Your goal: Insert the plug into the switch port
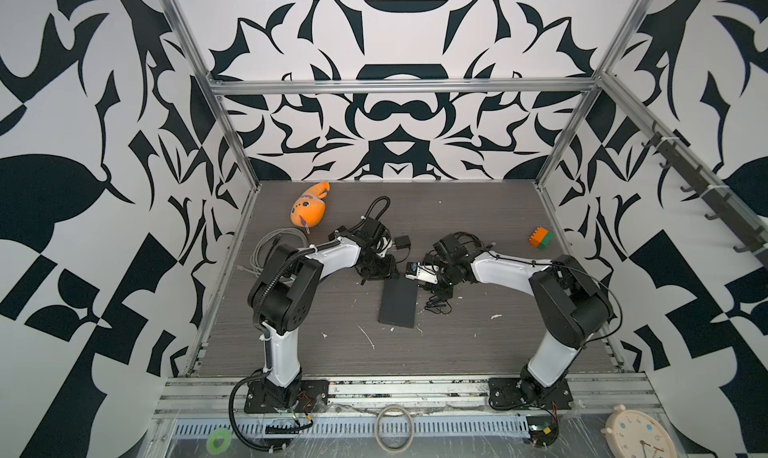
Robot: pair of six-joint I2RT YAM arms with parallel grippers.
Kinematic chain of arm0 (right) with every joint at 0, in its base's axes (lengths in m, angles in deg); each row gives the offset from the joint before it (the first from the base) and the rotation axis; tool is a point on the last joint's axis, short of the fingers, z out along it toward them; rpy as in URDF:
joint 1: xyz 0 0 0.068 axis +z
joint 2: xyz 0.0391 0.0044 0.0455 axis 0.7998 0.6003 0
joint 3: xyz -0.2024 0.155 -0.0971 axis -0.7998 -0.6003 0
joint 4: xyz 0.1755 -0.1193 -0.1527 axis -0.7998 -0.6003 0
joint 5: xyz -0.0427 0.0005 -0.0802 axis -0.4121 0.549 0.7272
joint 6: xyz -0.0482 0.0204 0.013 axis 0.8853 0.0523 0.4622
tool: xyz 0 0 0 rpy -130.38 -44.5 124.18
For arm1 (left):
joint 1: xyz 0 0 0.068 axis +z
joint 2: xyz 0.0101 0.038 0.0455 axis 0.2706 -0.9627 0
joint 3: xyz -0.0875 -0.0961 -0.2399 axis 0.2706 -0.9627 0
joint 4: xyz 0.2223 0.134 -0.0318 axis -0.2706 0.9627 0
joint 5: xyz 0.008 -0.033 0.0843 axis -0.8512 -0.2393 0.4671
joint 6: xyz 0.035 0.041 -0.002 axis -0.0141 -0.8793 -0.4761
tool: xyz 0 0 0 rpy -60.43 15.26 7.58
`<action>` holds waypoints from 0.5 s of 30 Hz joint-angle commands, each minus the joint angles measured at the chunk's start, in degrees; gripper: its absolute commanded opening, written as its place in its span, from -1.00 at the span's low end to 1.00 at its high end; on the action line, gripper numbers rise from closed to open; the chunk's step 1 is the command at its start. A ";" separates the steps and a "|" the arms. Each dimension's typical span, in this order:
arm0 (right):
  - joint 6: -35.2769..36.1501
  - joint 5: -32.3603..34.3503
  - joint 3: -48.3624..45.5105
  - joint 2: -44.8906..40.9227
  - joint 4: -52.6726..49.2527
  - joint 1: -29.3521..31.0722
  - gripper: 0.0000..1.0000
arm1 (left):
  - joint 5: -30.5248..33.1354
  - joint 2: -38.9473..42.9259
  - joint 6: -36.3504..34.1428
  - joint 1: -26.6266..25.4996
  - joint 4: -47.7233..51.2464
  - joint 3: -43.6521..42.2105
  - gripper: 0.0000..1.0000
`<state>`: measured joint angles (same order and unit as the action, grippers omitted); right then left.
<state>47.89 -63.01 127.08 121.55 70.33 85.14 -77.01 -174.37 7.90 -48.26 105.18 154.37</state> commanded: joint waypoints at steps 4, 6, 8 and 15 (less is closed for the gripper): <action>1.46 -0.94 0.84 -0.12 4.85 0.39 -0.98 | -1.44 -2.83 -2.49 0.39 -0.82 0.49 -0.11; 1.82 -1.46 1.13 -0.37 5.25 0.36 -0.98 | -2.04 -3.18 -2.41 0.29 -1.00 0.51 -0.11; 2.01 -2.48 1.06 -0.85 6.71 0.37 -0.98 | -2.74 -3.41 -2.01 0.30 -1.59 0.25 -0.12; 2.09 -4.26 -0.35 -1.33 12.22 0.19 -0.98 | -3.31 -3.48 -1.69 -0.23 -0.96 0.05 -0.14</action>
<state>49.61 -63.08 126.60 121.60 72.34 84.86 -79.48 -175.22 6.70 -47.19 104.41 154.65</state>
